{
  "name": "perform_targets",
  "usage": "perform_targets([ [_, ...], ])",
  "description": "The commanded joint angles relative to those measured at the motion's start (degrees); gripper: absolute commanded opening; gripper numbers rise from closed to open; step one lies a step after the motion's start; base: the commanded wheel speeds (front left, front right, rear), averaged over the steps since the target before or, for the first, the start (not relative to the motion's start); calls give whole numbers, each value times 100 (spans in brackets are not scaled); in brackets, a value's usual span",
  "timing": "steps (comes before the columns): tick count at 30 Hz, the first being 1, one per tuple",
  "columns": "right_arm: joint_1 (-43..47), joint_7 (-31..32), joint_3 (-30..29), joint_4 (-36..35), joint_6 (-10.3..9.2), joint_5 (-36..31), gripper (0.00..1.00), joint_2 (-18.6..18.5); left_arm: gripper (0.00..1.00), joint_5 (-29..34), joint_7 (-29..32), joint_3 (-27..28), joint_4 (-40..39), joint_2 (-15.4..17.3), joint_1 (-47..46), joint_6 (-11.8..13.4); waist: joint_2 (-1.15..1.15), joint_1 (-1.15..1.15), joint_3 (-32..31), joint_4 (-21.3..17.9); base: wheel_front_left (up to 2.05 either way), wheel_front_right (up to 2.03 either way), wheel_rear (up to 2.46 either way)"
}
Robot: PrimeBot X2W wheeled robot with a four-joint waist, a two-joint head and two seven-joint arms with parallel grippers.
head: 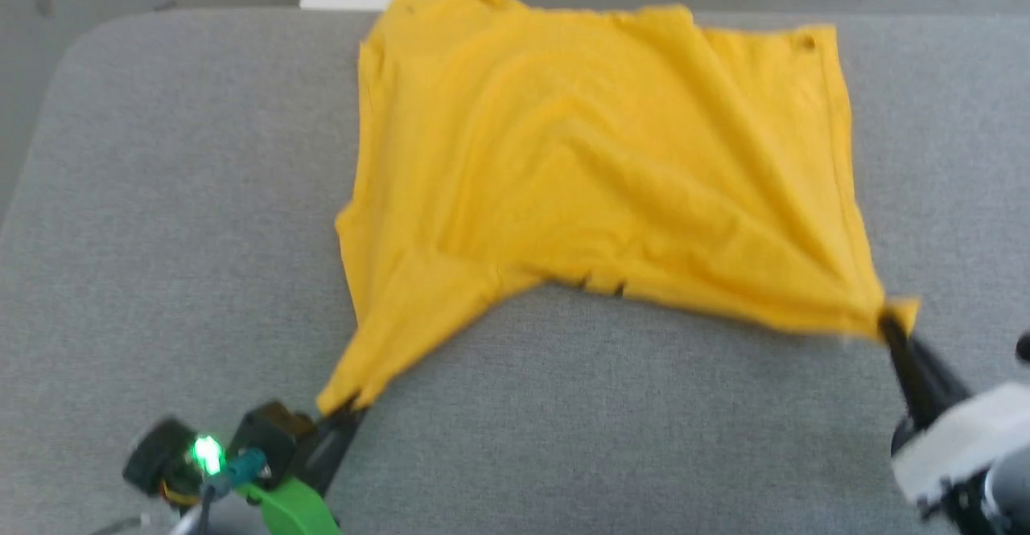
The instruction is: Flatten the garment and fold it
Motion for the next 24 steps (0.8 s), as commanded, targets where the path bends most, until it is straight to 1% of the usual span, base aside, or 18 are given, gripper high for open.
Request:
perform_targets([
  [1, 237, 97, -14, 11, -8, 127, 0, 21, 0, -190, 82, -33, 40, -46, 198, 27, 0, 1, -325, 100, 0, 0, 0],
  [3, 553, 288, 21, 18, -8, 280, 0, -36, 0, -487, 237, -88, 74, -46, 419, 23, 0, 1, -437, 92, 0, 0, 0],
  [8, 1225, 651, 40, -11, -8, 588, 0, -327, 0, -1149, 667, -205, 53, 46, 875, 22, 0, 1, -726, 62, 0, 0, 0],
  [9, 1632, 961, 18, -8, -8, 645, 0, -494, 0, -1507, 969, -280, -9, 116, 1107, 69, 0, 1, -851, 48, 0, 0, 0],
  [14, 2225, 1527, -49, -48, -8, 642, 0, -646, 0, -1927, 1288, -352, -214, 224, 1417, 227, 0, 1, -978, 48, 0, 0, 0],
  [19, 2439, 1638, -204, -224, -8, 776, 0, -473, 0, -2058, 1244, -289, -487, 361, 1602, 477, 0, 1, -1014, 48, 0, 0, 0],
  [21, 2421, 1551, -243, -327, -8, 768, 0, -404, 0, -1937, 1133, -233, -579, 464, 1575, 567, 0, 1, -998, 50, 0, 0, 0],
  [24, 2296, 1363, -239, -437, -8, 680, 0, -401, 0, -1688, 1005, -164, -688, 571, 1433, 620, 0, 1, -943, 48, 0, 0, 0],
])
